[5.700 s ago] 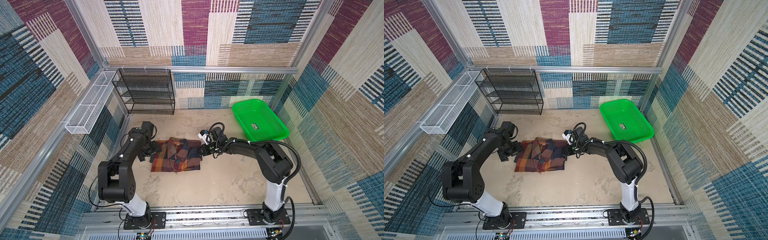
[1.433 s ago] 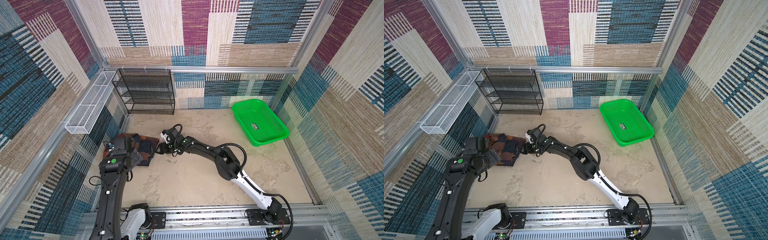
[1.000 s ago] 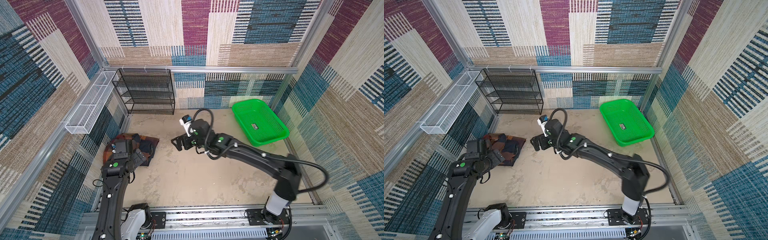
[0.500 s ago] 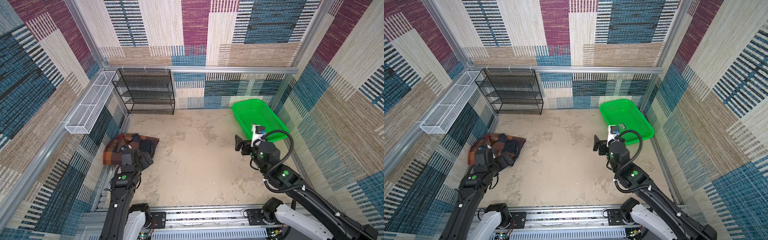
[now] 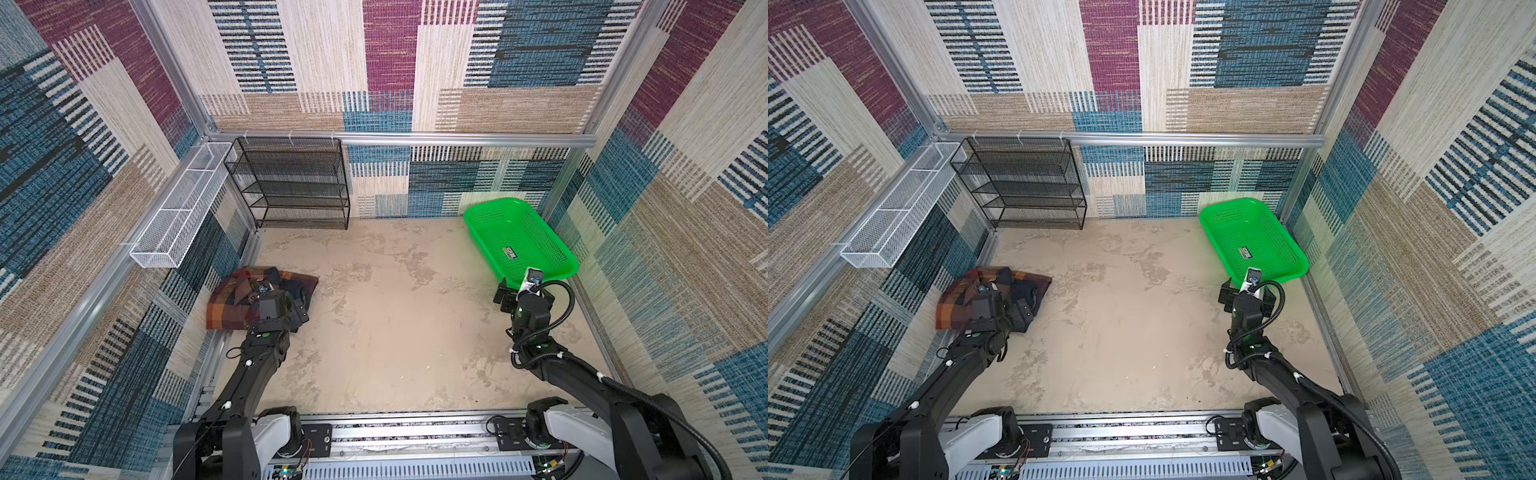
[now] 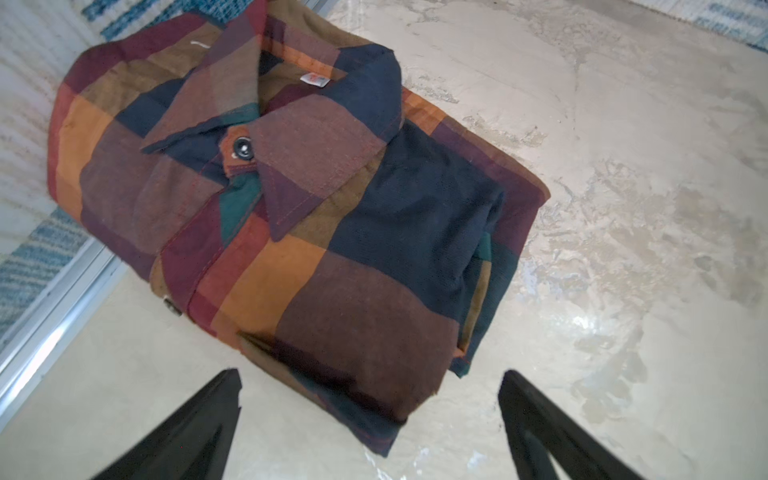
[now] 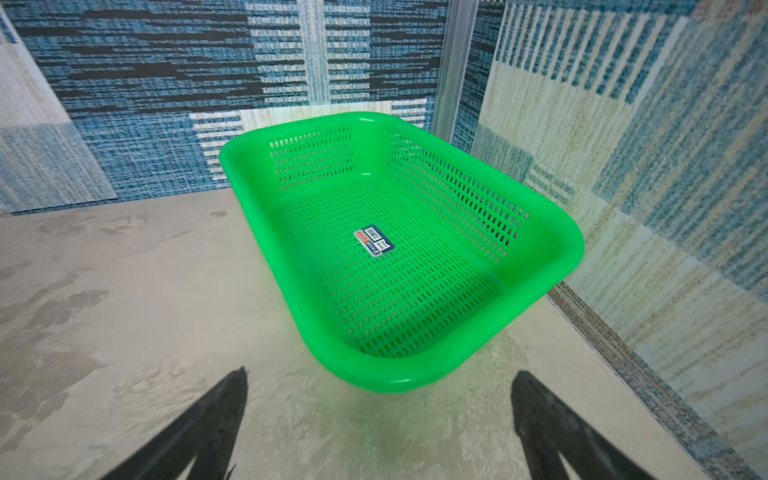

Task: Fold and stack the long sleeve shirts

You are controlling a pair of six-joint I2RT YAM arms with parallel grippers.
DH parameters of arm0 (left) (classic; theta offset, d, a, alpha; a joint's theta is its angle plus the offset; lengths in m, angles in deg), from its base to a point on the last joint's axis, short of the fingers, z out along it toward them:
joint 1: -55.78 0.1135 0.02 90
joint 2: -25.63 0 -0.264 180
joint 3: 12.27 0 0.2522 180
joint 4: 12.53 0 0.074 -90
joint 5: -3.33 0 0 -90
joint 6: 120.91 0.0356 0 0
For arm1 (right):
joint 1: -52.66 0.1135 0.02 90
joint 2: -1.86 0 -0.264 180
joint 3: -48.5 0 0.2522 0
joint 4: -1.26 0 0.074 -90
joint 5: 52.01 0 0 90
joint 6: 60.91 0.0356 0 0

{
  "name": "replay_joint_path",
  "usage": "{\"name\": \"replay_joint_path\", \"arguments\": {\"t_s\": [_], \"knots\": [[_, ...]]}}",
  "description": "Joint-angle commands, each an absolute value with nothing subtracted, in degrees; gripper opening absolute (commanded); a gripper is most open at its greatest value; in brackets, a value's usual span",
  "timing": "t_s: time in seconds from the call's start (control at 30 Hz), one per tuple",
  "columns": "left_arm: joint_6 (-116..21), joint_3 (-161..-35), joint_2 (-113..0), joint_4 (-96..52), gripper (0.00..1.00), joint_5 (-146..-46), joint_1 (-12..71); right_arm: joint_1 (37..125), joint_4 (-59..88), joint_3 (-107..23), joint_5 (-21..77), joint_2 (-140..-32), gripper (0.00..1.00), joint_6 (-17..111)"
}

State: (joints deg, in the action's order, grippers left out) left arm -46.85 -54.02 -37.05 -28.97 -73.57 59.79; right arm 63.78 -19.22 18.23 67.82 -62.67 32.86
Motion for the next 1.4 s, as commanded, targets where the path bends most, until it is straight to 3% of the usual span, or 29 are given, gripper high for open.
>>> {"name": "replay_joint_path", "arguments": {"t_s": [0.0, 0.47, 0.63, 0.73, 1.0, 1.13, 1.17, 1.37], "knots": [[-41.37, -51.61, -39.36, -13.53, 1.0, -75.55, 59.82, 62.69, -36.52, 19.41, 67.45, -67.84, 1.0, 31.05], [-36.46, -50.08, -52.81, 10.65, 1.0, -79.56, 59.81, 59.9, -57.92, 22.75, 59.77, -83.11, 1.0, 26.71], [-35.09, -44.46, -61.84, 30.77, 1.0, -82.34, 59.58, 55.18, -51.74, 19.67, 50.91, -83.81, 1.0, 29.58], [-34.96, -48.88, -60.89, 20.5, 1.0, -81.27, 58.86, 54.86, -50.06, 18.54, 50.14, -84.4, 1.0, 29.65], [-33.63, -49.5, -61.95, 21.34, 1.0, -75.41, 56.26, 54.77, -50.32, 18.64, 49.8, -84.46, 1.0, 29.54], [-33.63, -49.41, -62.0, 21.51, 1.0, -74.37, 55.87, 54.86, -66.22, 24.99, 44.68, -88.14, 1.0, 26.95], [-33.55, -49.41, -62.14, 21.84, 1.0, -74.28, 55.86, 54.72, -58.24, 22.89, 44.93, -86.15, 1.0, 27.81], [-33.46, -49.41, -62.1, 21.77, 1.0, -74.13, 55.76, 53.3, -58.86, 23.08, 42.89, -85.75, 1.0, 28.68]]}}
